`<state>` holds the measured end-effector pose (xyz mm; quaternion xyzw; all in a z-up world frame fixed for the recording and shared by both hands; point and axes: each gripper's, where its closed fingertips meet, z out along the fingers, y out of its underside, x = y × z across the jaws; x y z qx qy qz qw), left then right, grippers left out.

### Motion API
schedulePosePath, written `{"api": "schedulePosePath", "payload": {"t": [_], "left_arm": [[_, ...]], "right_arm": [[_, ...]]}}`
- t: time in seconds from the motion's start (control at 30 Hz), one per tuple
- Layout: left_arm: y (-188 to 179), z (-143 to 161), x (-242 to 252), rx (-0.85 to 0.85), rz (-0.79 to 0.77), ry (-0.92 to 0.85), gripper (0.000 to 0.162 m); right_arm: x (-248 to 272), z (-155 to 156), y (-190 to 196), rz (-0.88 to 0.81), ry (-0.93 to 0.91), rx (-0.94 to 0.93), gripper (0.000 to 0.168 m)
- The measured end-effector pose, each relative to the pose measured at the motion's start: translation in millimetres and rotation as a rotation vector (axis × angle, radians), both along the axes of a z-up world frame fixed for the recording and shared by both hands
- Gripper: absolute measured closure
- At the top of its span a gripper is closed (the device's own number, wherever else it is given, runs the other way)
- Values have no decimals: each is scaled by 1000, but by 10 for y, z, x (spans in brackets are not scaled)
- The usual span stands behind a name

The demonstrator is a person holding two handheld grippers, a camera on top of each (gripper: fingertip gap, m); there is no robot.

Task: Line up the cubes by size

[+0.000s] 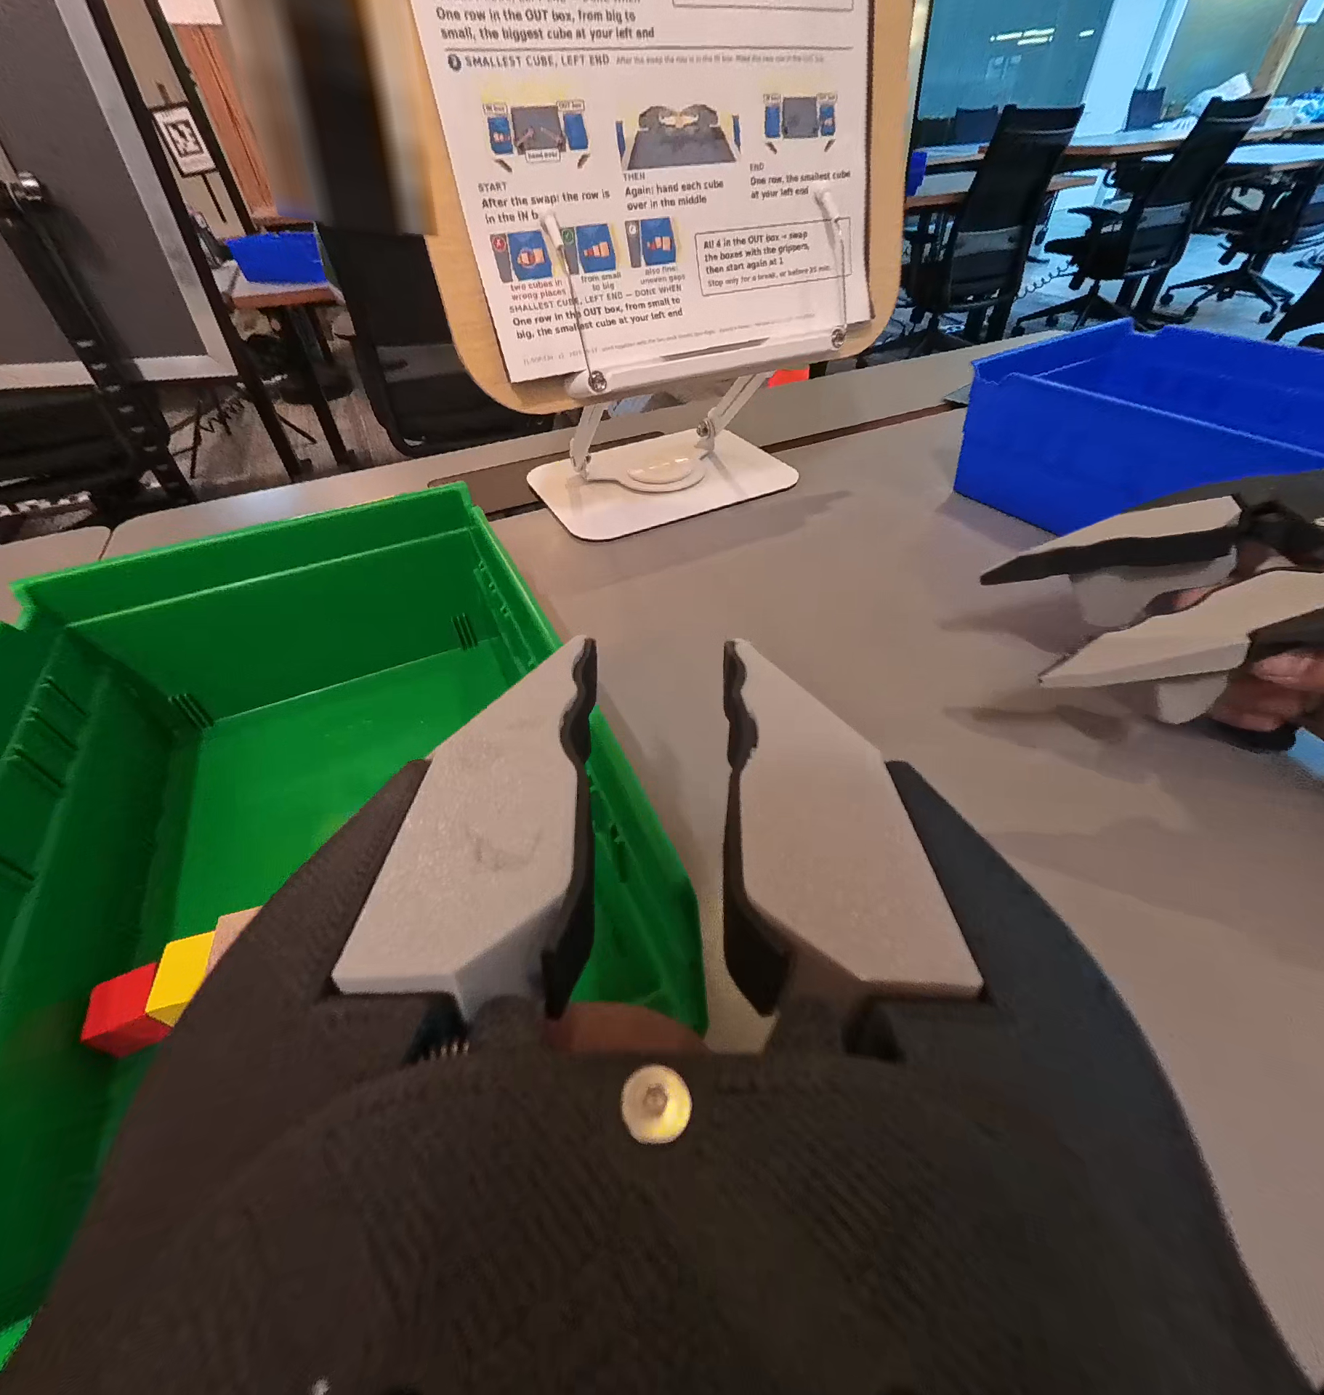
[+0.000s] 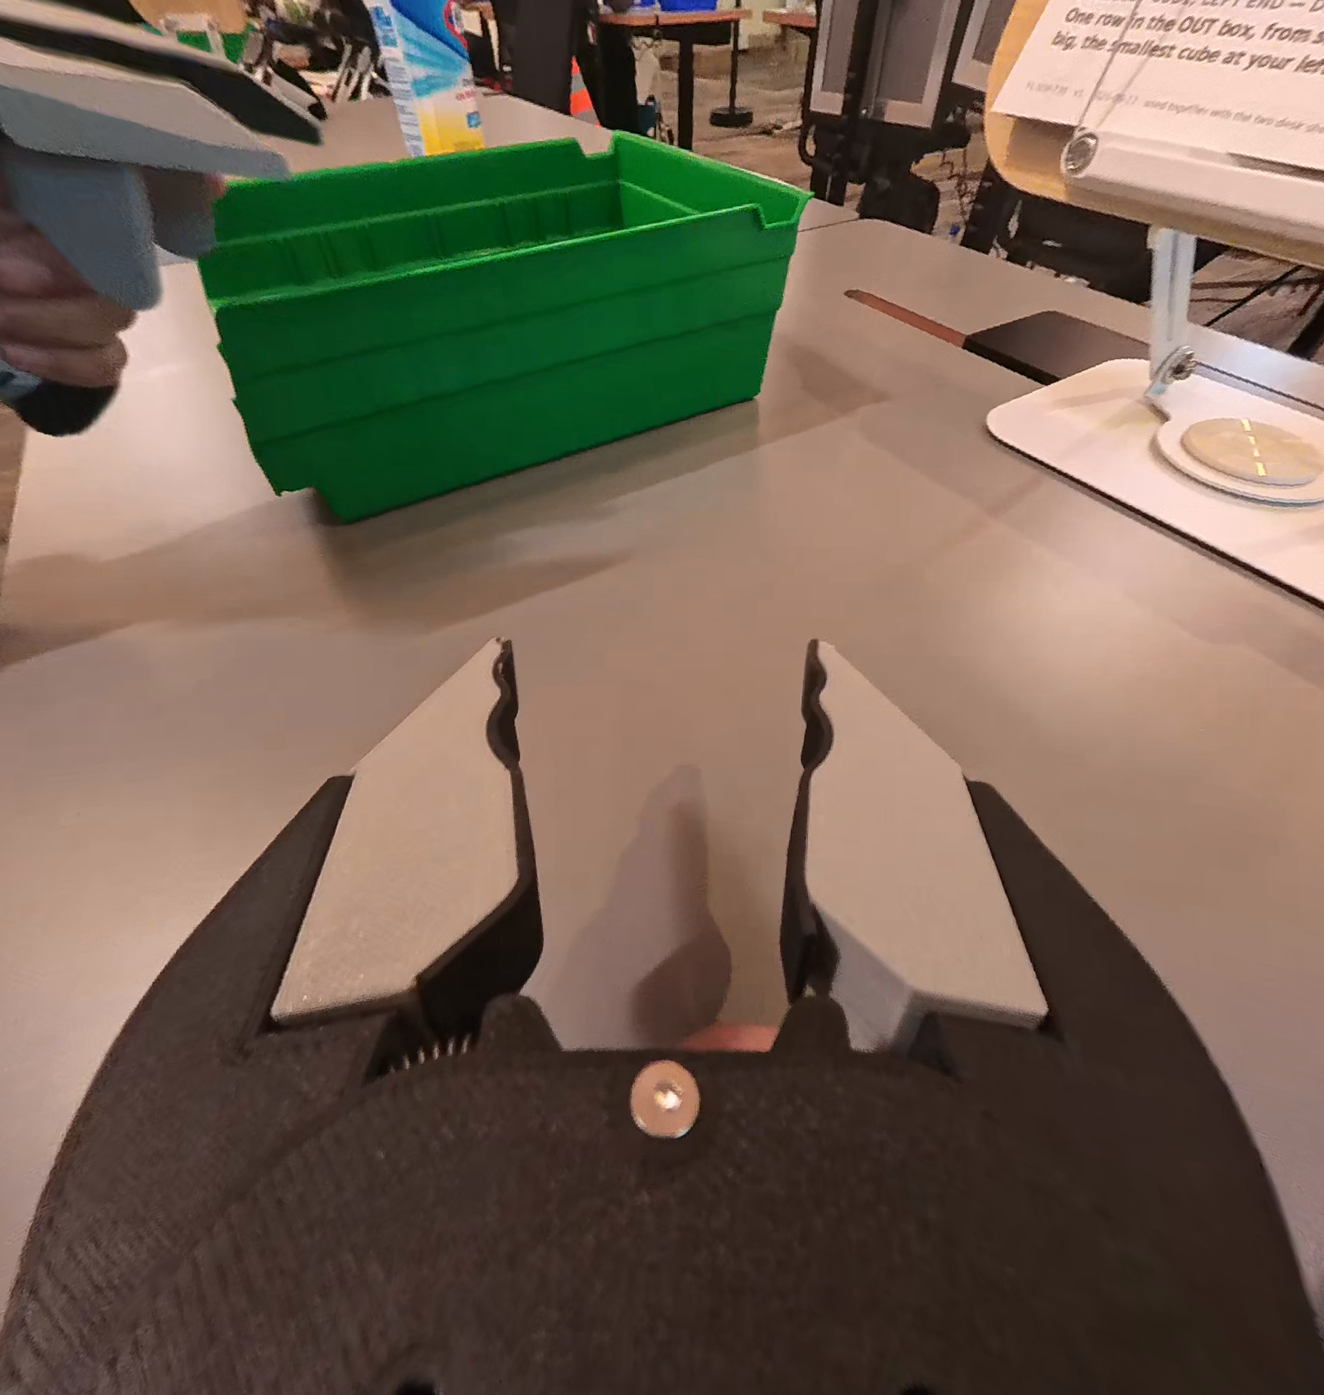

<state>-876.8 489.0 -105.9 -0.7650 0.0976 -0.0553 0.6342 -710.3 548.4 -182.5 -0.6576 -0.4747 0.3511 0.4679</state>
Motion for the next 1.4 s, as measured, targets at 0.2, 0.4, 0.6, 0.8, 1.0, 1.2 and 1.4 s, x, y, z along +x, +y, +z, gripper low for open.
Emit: {"api": "schedulePosePath", "payload": {"t": [0.2,0.4,0.6,0.8,1.0,1.2,1.4], "left_arm": [[92,-19,-90,-5,9,-10,131],[71,21,36,0,-2,29,130],[-130,121,131,-10,-54,-13,130],[-503,198,-5,-109,-42,30,123],[-751,207,18,-117,-30,104,124],[-637,336,-94,-144,-49,168,123],[-525,493,225,-41,-132,107,122]], "right_arm": [[-90,0,-186,78,10,-53,93],[-100,71,-222,65,4,31,93],[-68,179,-255,68,21,120,94],[-116,103,-305,99,8,64,93],[-104,71,-251,83,2,50,93],[-83,86,-221,75,20,29,94],[-44,156,-192,60,31,70,94]]}}
